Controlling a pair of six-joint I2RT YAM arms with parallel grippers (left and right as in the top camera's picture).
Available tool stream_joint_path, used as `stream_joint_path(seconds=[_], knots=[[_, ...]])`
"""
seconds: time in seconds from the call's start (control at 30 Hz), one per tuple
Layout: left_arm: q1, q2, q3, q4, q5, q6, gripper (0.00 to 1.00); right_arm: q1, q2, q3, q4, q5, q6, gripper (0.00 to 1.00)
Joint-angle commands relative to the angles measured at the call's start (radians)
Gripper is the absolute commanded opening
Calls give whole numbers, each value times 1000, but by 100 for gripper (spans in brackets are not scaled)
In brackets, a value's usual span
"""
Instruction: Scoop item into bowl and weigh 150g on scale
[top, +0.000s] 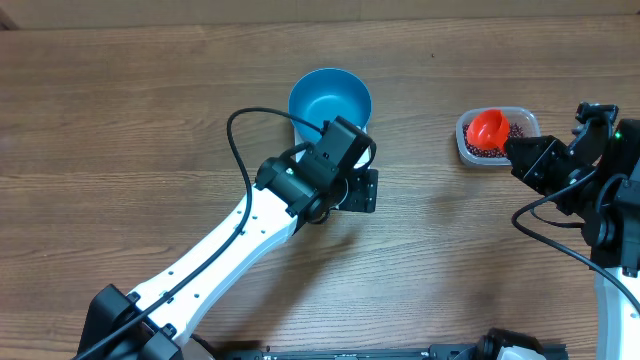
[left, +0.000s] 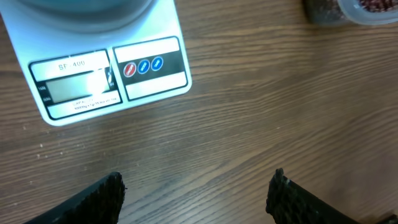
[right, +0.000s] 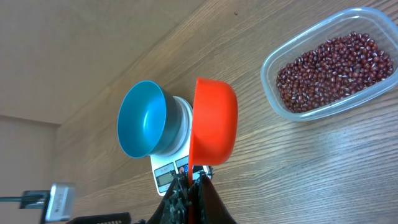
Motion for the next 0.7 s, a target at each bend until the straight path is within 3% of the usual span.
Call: stream_joint_path(seconds=[0.0,0.17,0.2,0.27,0.33,0.67], knots=[[-1,2,-35,15,-16,-16,76,-6,-14,26,3,-5,-10,4],[-1,2,-38,13,18,-16,74,-6,-14,26,-4,-5,-10,4],[-1,2,-38,9,14,-15,61,-6,-14,26,-5,-5,-10,4],[-1,2,-39,7,8,-14,22,-6,-14,26,-6,-5,-10,4],[-1,3,-47,27,-5,-17,4,-6,-14,26,-6,-5,-10,4],[-2,4,-148,196,-127,-50,4,-6,-14,26,-5,-5,-10,4]])
